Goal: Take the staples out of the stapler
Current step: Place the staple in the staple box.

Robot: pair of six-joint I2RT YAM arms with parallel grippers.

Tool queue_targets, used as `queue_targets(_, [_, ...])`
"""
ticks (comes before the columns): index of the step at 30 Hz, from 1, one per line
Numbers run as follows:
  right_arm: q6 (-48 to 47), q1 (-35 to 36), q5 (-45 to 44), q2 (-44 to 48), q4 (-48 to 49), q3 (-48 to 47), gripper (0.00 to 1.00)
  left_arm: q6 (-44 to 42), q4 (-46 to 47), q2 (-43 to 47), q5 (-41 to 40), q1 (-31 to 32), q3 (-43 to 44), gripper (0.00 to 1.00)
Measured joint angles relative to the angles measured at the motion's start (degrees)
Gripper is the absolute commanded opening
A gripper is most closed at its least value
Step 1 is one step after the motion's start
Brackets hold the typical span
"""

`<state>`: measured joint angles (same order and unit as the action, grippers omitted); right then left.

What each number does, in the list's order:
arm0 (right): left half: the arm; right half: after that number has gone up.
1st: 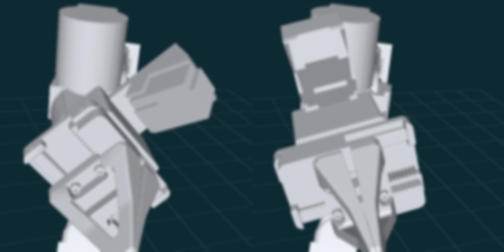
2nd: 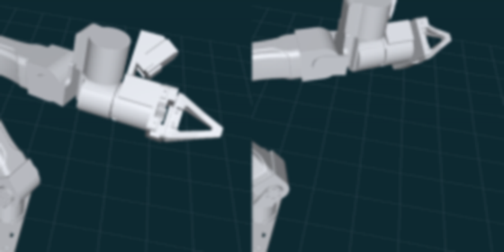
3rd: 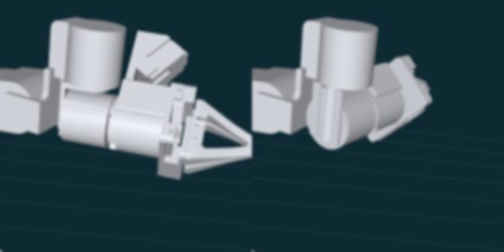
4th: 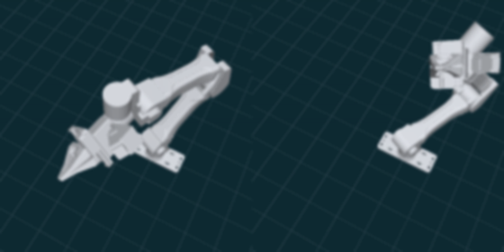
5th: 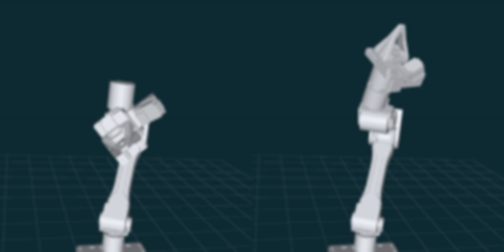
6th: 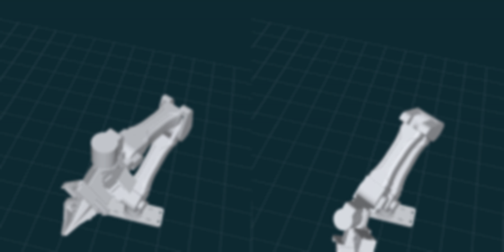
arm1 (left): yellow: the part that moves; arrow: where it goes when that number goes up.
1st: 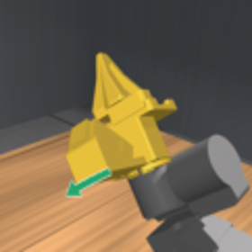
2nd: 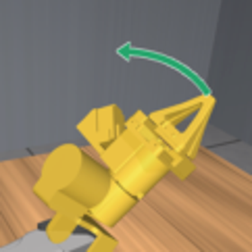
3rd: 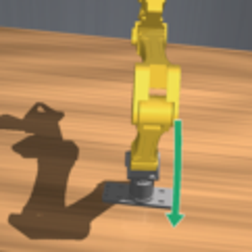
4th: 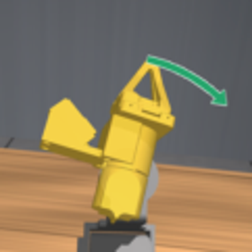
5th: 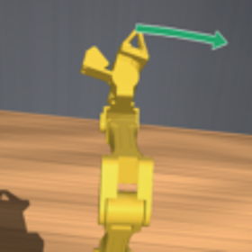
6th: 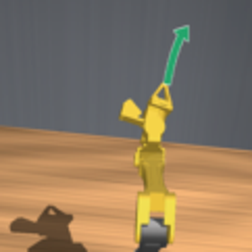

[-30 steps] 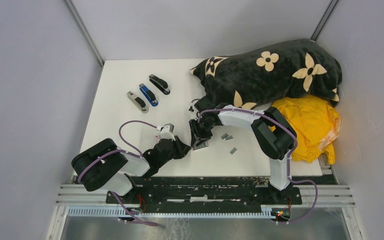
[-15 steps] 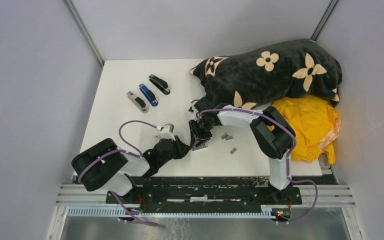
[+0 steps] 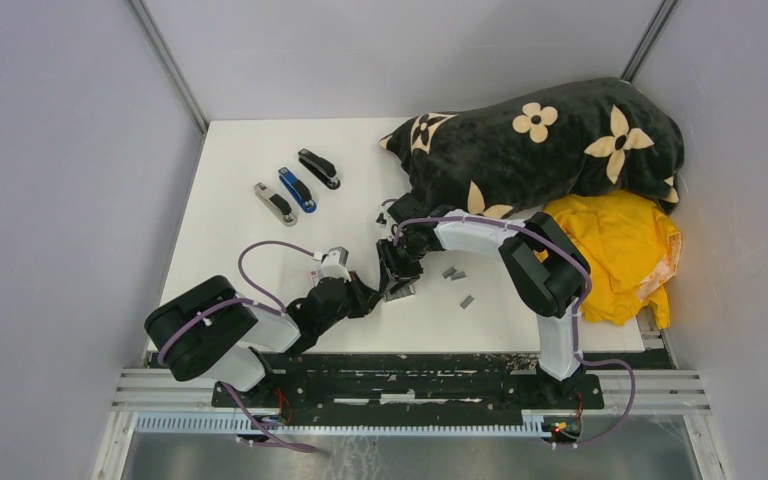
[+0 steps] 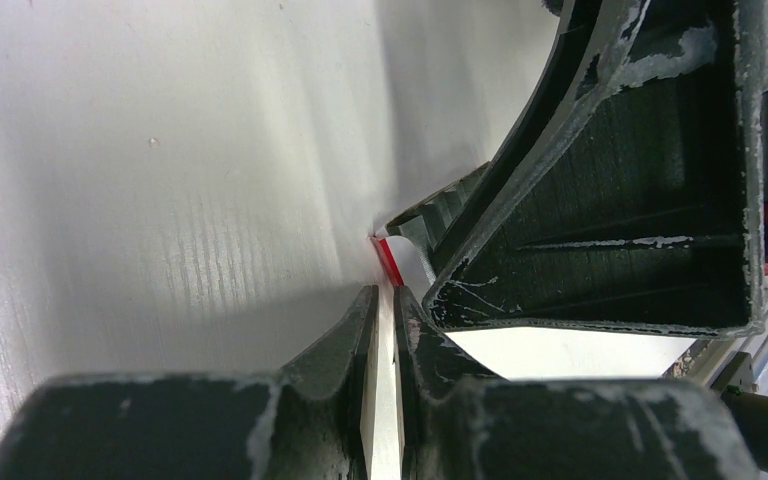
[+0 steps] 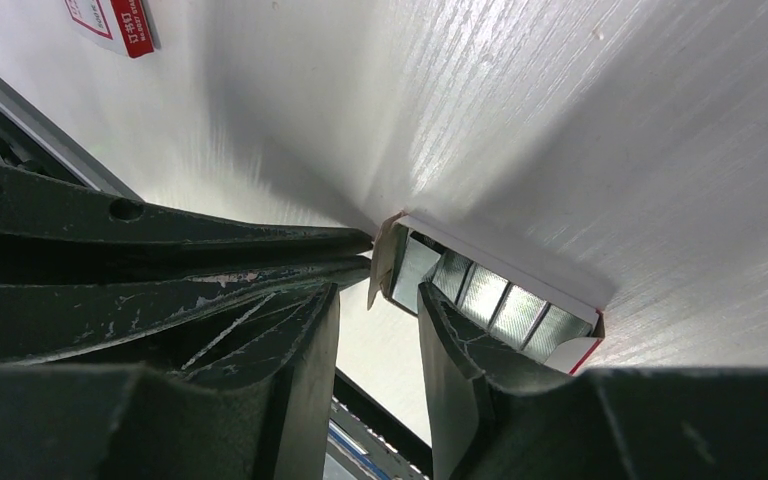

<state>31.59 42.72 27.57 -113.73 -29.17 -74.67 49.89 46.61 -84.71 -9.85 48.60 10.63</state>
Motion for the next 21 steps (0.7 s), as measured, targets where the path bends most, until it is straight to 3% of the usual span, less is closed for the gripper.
queue_targets(21, [-0.35,0.00,-0.37,-0.02,-0.22,-0.98,0.43,0.00,0.02,0.00,0.02,0.00,0.00,0.17])
